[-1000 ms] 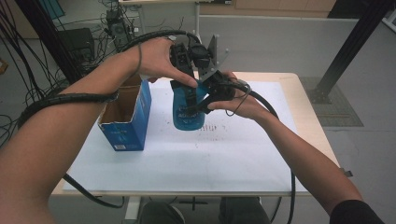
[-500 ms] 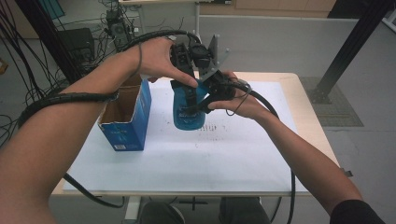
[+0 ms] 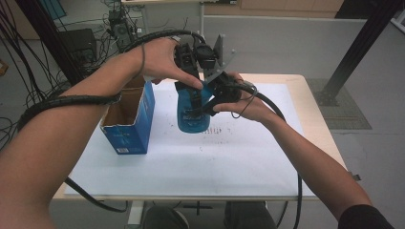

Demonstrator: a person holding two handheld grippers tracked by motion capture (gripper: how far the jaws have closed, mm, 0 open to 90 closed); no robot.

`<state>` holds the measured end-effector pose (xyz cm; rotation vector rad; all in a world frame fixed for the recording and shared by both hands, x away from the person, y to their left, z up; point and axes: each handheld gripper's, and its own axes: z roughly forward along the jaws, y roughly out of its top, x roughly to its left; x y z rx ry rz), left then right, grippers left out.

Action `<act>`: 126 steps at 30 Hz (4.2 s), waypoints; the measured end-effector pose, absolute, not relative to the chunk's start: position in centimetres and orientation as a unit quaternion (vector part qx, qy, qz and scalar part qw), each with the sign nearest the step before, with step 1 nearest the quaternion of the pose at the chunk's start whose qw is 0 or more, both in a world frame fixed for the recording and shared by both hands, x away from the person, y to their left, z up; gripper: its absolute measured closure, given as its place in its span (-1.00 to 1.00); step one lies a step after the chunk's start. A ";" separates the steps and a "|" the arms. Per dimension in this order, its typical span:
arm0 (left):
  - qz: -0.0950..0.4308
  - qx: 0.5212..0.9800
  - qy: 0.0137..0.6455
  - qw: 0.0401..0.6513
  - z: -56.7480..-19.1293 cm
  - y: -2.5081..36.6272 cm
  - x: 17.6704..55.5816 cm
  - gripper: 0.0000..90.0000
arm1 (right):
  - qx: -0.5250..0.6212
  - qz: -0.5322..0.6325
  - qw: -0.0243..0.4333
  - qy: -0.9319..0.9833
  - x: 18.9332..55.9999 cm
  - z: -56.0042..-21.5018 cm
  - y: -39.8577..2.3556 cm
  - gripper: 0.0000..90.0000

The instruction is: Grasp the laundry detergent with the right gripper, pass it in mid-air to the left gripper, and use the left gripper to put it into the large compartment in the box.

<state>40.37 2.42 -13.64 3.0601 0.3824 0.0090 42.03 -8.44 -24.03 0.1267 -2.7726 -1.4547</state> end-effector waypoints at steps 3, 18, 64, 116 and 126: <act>0.002 0.992 0.124 0.029 -13.7 2.4 40.3 -0.86 | 0.042 -0.463 0.003 -0.885 42.0 -24.1 -8.4 -0.02; 0.005 0.992 0.121 0.030 -13.6 2.3 40.3 -0.86 | 0.038 -0.464 0.004 -0.885 42.1 -24.0 -8.5 -0.02; 0.018 0.992 0.120 0.024 -13.3 2.6 40.0 -0.82 | 0.041 -0.464 0.004 -0.885 41.9 -23.9 -8.5 -0.02; 0.030 0.994 0.107 0.018 -13.5 2.4 39.6 -0.18 | 0.052 -0.473 -0.008 -0.880 41.4 -23.5 -8.6 -0.02; 0.028 0.993 0.109 0.019 -13.8 2.3 39.7 -0.17 | 0.052 -0.470 -0.004 -0.881 41.5 -23.8 -8.6 -0.03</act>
